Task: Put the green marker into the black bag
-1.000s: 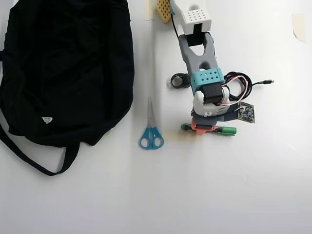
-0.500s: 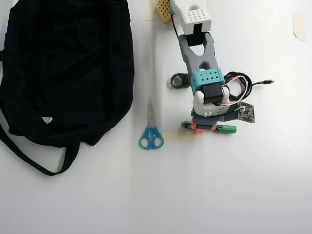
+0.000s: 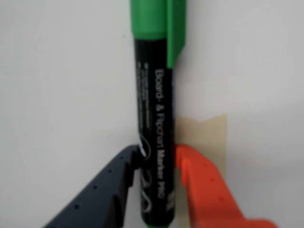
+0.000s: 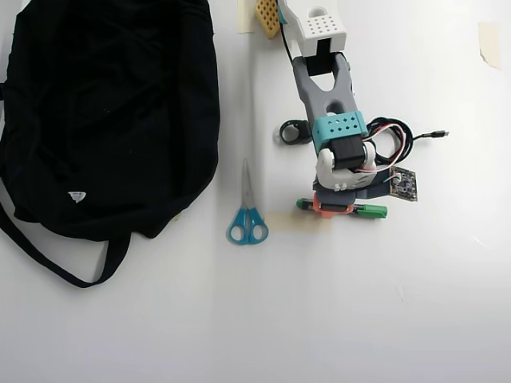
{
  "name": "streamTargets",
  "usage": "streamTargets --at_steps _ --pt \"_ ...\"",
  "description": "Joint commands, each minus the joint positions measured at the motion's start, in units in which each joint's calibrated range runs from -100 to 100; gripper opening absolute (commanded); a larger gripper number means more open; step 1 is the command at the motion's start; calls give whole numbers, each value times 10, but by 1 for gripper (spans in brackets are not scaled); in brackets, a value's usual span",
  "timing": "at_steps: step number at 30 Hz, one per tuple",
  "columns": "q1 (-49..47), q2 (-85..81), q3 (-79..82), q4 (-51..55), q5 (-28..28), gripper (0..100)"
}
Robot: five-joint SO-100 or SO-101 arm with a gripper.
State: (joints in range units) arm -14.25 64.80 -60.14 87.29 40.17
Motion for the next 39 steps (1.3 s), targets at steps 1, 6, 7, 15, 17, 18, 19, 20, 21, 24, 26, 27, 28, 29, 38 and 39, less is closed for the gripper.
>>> streamTargets --at_steps 1,6,7,15,17,18,19,20,21,24,26,27,28,29,38,39 --pt "2 3 5 8 -2 6" --pt "2 2 4 8 -2 2" --pt "2 2 4 8 -2 2" --pt "2 2 4 8 -2 2" --pt "2 2 4 8 -2 2" --pt "2 2 4 8 -2 2" --pt "3 2 4 8 -2 2" --pt "3 2 4 8 -2 2" --pt "3 2 4 8 -3 2" --pt "0 2 3 8 -9 2" --pt "0 2 3 8 -9 2" --pt "0 1 3 8 -9 2" --pt "0 0 3 8 -9 2" --pt "0 0 3 9 -9 2" --pt "-2 -10 1 24 -9 2" --pt "-2 -11 1 25 -9 2"
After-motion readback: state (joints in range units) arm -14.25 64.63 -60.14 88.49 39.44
